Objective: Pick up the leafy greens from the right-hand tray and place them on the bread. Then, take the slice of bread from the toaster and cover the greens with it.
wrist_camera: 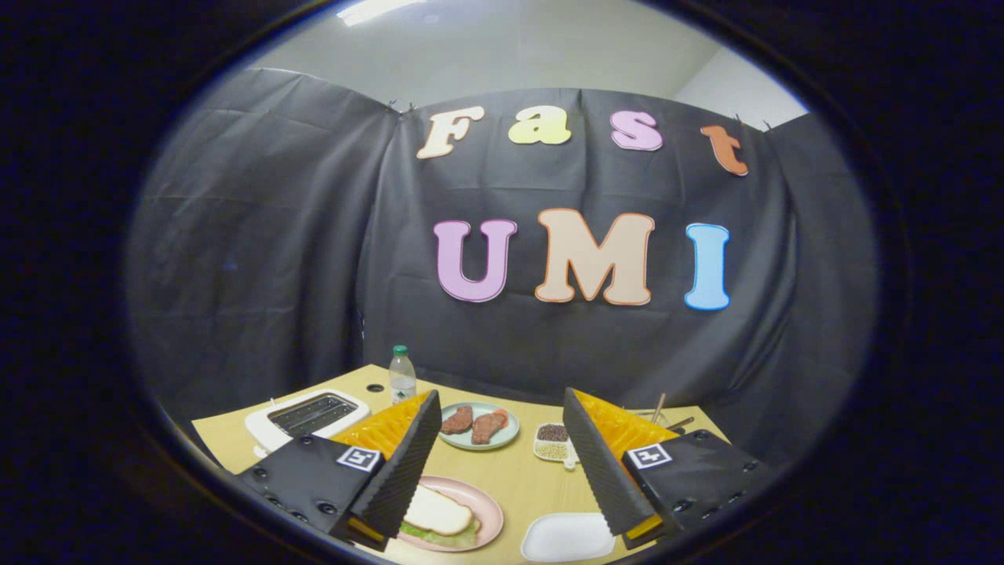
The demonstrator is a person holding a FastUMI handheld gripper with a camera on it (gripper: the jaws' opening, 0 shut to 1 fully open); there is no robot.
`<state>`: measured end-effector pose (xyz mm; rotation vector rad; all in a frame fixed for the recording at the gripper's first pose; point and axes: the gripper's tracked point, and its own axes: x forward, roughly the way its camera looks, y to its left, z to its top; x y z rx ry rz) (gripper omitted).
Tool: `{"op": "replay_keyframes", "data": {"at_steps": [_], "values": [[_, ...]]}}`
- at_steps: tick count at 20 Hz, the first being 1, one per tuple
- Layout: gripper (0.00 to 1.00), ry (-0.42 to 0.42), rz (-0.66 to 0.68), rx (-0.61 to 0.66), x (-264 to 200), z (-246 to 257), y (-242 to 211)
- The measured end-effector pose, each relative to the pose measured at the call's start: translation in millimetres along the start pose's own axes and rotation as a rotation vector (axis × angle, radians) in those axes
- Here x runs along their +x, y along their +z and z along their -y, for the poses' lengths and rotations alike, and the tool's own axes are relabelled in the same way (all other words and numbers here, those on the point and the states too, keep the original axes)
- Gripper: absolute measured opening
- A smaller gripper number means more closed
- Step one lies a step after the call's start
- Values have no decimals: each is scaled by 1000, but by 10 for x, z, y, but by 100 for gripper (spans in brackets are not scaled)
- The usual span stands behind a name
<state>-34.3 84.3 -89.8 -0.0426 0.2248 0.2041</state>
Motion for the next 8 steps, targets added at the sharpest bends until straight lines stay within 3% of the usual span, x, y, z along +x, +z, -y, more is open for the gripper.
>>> {"op": "replay_keyframes", "data": {"at_steps": [8], "values": [[97,-19,6,21,-27,-46,18]]}}
